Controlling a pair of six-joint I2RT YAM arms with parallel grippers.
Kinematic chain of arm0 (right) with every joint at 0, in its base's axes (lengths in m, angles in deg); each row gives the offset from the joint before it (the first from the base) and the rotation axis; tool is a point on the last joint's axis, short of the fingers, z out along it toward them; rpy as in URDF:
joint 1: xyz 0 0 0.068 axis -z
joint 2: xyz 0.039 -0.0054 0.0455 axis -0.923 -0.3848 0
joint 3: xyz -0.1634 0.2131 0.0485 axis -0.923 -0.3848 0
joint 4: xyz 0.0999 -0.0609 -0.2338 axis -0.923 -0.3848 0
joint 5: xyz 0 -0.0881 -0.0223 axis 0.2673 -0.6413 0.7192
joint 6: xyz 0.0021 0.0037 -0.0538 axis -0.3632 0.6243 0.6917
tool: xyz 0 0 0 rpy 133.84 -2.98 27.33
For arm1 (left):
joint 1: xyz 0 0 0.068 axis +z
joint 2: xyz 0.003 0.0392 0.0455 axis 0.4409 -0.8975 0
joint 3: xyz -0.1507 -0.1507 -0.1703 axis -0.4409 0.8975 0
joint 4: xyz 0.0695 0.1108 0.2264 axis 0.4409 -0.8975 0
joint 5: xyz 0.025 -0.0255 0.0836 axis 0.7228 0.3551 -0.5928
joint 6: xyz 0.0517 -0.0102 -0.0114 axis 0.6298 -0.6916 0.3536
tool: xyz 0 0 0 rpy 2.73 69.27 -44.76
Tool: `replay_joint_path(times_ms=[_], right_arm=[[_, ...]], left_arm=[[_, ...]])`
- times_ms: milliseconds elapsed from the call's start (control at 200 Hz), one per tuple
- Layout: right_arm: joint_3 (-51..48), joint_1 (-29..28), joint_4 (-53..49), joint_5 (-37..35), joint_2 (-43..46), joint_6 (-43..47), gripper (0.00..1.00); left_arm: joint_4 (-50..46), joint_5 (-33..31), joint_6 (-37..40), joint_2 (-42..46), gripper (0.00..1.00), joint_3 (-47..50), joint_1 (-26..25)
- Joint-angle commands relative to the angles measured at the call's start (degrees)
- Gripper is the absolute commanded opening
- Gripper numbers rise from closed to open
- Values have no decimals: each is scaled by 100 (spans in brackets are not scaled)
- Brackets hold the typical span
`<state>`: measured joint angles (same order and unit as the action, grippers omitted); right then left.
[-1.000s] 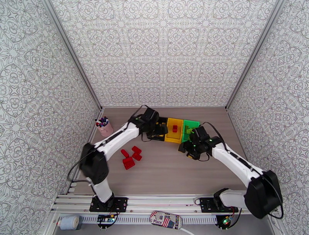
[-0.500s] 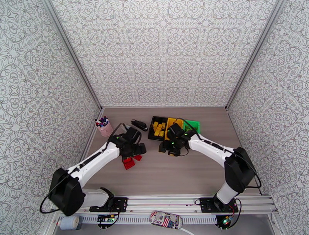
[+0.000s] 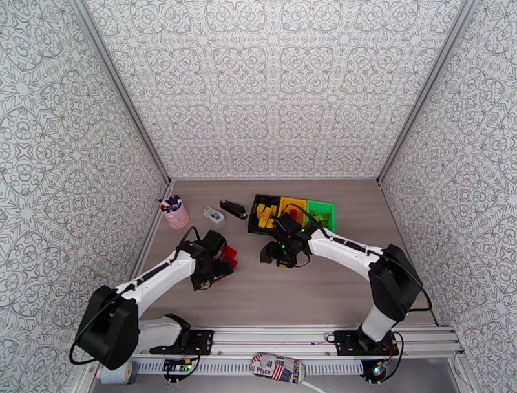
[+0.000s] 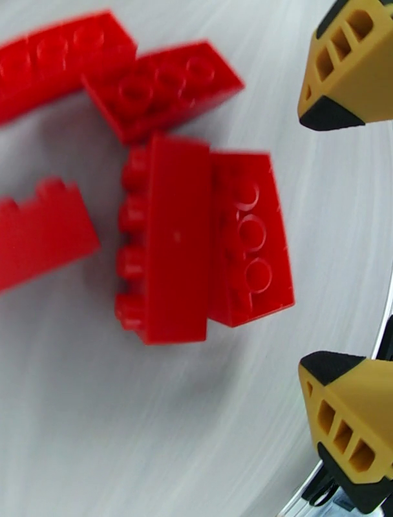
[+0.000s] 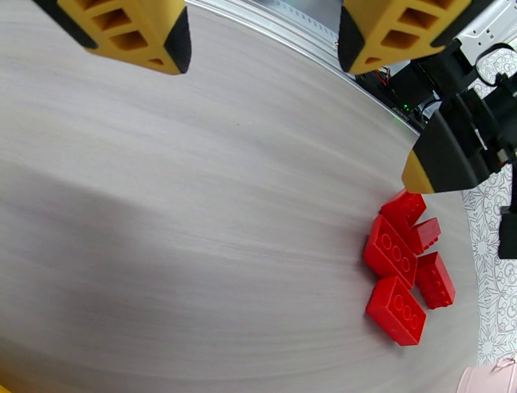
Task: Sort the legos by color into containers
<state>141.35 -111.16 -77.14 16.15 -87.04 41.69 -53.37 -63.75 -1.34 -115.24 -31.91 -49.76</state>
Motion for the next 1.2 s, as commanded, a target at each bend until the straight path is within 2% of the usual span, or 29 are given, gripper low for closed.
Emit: replay_joint_path(times_ms=[0, 285, 610, 775, 945, 1195], right_arm=[[-45, -42, -2, -121, 105, -95, 65], [10, -40, -104, -174, 99, -74, 64], [25, -42, -104, -218, 121, -114, 64], [10, -40, -107, -218, 103, -97, 63], [34, -30, -157, -286, 103, -70, 63], [-60, 249, -292, -402, 243, 1, 62]], left_arm=[[466, 260, -139, -157, 96, 111, 163], [680, 322, -21, -753, 92, -128, 261], [663, 293, 63, -997, 83, -188, 366], [638, 319, 151, -1044, 75, -299, 408], [520, 374, 187, -909, 64, -320, 392], [193, 468, 38, -305, 57, -300, 82]])
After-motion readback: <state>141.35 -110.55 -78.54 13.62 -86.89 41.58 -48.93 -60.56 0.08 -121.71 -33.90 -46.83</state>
